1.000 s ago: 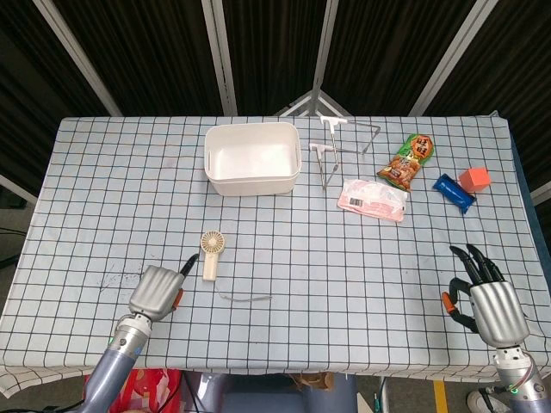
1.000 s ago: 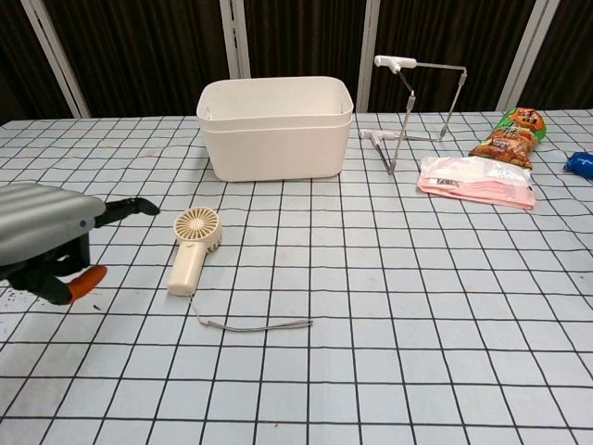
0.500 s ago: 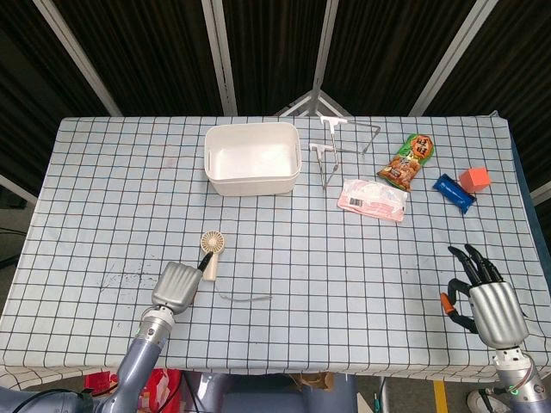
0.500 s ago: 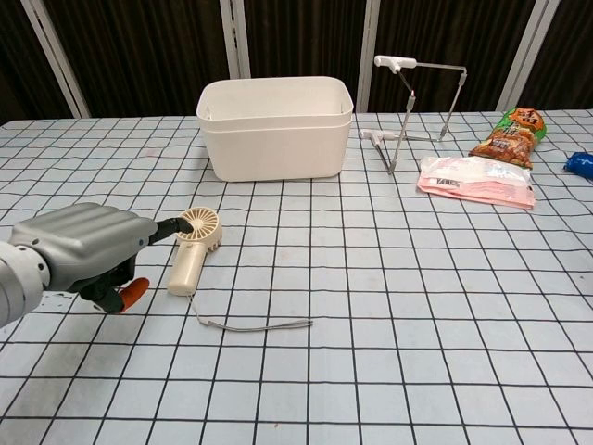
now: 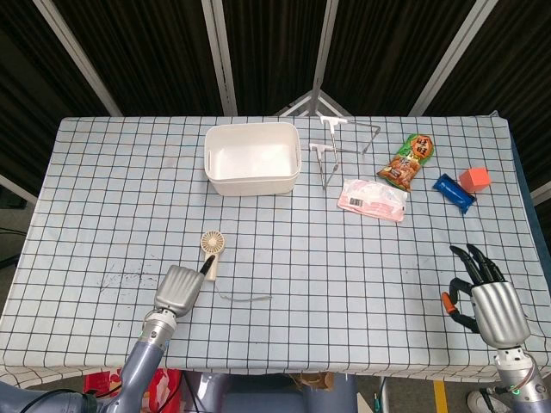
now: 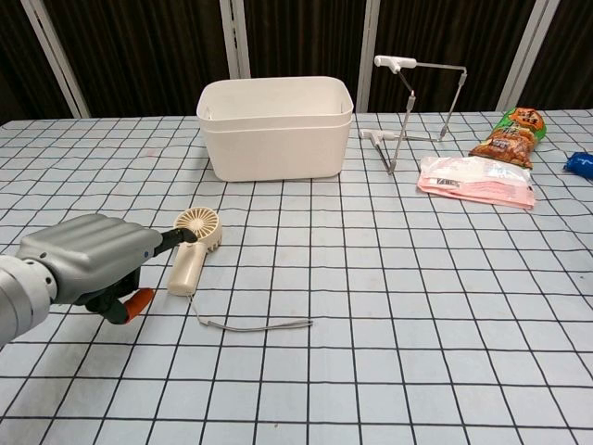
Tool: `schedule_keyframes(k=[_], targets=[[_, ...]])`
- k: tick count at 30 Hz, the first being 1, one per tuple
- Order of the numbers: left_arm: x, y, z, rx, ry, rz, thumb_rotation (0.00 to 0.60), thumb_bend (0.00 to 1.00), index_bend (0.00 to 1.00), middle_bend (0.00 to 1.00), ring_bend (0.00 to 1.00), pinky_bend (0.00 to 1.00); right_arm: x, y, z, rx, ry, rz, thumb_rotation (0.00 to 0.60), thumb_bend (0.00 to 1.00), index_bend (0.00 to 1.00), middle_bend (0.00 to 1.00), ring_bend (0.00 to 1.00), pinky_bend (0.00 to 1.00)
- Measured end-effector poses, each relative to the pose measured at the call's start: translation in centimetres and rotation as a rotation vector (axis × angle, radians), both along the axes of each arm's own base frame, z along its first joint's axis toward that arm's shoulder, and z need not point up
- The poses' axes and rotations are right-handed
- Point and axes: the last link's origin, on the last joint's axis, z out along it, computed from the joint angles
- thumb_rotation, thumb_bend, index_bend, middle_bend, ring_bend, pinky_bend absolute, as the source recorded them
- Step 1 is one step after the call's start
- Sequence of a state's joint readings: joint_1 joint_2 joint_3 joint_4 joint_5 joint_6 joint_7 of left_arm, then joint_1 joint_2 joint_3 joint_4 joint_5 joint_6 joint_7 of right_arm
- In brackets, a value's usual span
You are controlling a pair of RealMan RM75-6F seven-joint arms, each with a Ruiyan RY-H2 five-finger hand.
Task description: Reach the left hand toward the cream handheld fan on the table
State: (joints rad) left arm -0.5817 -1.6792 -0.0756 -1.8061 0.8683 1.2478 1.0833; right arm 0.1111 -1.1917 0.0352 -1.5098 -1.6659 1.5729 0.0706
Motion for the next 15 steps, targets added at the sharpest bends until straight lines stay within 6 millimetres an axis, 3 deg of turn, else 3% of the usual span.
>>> schedule_keyframes(k=[15], targets=[[-0.01, 0.22, -0.62, -0.008, 0.002, 0.0, 0.6, 0.74, 0.08, 0.97, 0.92, 0.96, -0.01, 0.06, 0.09, -0.008, -0.003, 0.001, 0.6, 0.43, 0.2, 0.16, 0.09, 0.21]])
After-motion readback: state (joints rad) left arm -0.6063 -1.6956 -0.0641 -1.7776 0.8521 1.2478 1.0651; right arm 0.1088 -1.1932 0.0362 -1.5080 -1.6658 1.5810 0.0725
